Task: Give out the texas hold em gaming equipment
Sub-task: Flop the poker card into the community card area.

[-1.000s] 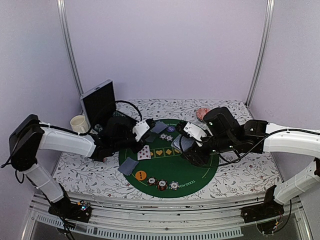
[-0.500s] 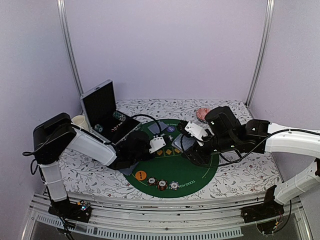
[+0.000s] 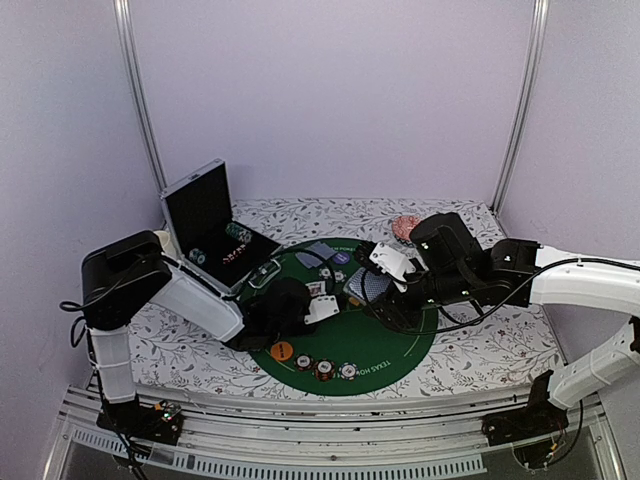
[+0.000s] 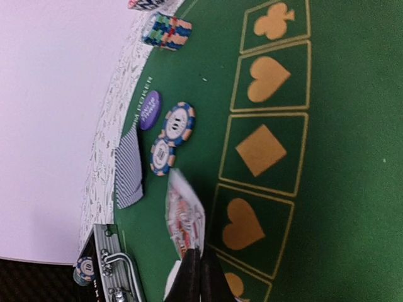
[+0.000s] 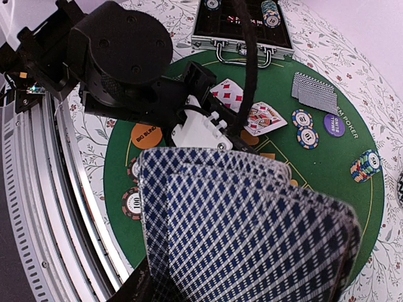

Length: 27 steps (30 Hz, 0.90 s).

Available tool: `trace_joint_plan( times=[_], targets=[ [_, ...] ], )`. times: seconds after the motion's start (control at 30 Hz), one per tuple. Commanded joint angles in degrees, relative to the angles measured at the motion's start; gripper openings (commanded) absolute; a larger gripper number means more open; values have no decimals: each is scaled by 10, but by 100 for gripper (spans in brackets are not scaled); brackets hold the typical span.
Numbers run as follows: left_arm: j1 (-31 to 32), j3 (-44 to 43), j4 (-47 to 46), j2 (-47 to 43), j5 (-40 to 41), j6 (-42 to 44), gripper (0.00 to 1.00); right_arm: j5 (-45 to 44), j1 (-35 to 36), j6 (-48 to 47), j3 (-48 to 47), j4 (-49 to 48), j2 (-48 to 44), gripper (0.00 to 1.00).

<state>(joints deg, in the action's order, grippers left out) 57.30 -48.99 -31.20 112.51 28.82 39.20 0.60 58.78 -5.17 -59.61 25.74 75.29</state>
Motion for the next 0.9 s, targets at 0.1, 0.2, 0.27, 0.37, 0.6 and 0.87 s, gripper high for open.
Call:
trace_joint_plan(
  times=[0.1,0.2,0.27,0.37,0.6,0.87],
  targets=[
    [11,-20,95,26,-17,-33,0,3,-4,-1,-15,-2,-9,45],
    [11,-19,107,19,-44,-50,0,3,-4,-1,-16,-2,-8,45],
    [11,-20,112,16,-51,-60,0,4,-4,-1,-16,-2,-7,45],
    [11,-27,121,12,-61,-70,0,3,-4,0,-16,-2,-8,45],
    [11,-52,202,8,-69,-99,0,2,-4,1,-14,2,-14,45],
    [11,-52,246,-17,-77,-126,0,2,-4,0,-15,1,-12,45]
  ],
)
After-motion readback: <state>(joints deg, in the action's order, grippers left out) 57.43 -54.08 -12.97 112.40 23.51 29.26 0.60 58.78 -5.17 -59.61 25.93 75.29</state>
